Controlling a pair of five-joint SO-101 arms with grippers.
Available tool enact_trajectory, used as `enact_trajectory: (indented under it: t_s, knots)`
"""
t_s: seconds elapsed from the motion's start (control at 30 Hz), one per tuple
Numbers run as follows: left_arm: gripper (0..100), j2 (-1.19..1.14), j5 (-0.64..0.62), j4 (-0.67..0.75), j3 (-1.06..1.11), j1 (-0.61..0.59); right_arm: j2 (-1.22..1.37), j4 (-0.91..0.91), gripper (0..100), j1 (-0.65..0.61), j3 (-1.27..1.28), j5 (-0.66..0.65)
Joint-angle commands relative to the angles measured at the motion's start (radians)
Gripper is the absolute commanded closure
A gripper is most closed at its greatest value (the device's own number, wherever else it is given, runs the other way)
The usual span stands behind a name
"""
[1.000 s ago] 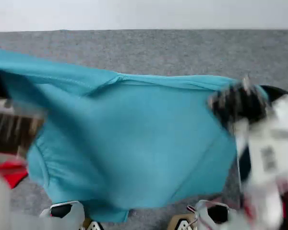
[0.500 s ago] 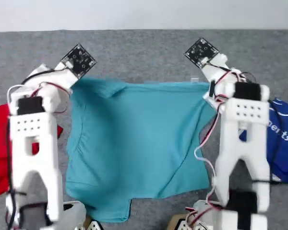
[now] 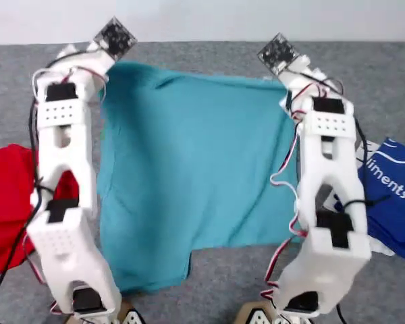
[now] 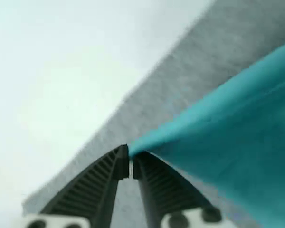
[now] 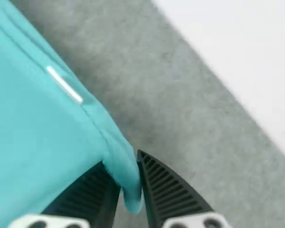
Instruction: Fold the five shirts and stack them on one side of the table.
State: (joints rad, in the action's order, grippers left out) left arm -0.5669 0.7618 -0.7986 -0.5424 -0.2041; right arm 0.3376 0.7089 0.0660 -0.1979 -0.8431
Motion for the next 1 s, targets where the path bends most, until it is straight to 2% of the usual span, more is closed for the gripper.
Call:
enact_trajectory:
  t_s: [0.0,0.17,0.27,0.37,0.5,0.73,0.87,0.97]
  knots:
    - [100,-0.109,-0.006,-0.064,-0.328,0.011,0.110,-0.013,98.7,-0.002,-0.247,-0.012]
    - [100,-0.270,-0.002,-0.181,-0.628,0.021,0.274,-0.007,98.7,-0.004,-0.430,-0.014]
    - [100,-0.333,0.035,-0.311,-0.757,0.029,0.288,0.045,98.7,-0.005,-0.463,-0.014]
    - [100,-0.382,0.044,-0.422,-0.851,0.031,0.286,0.114,98.7,-0.015,-0.468,-0.014]
    - [100,-0.437,0.031,-0.453,-0.892,0.043,0.289,0.162,98.7,-0.015,-0.468,-0.012]
    - [99,-0.543,-0.157,-0.457,-0.891,0.149,0.295,0.252,98.7,-0.019,-0.465,-0.009]
    - [89,-0.594,-0.310,-0.503,-0.891,0.210,0.295,0.282,98.7,-0.019,-0.465,-0.009]
    - [87,-0.623,-0.404,-0.505,-0.891,0.232,0.295,0.292,98.7,-0.019,-0.463,-0.009]
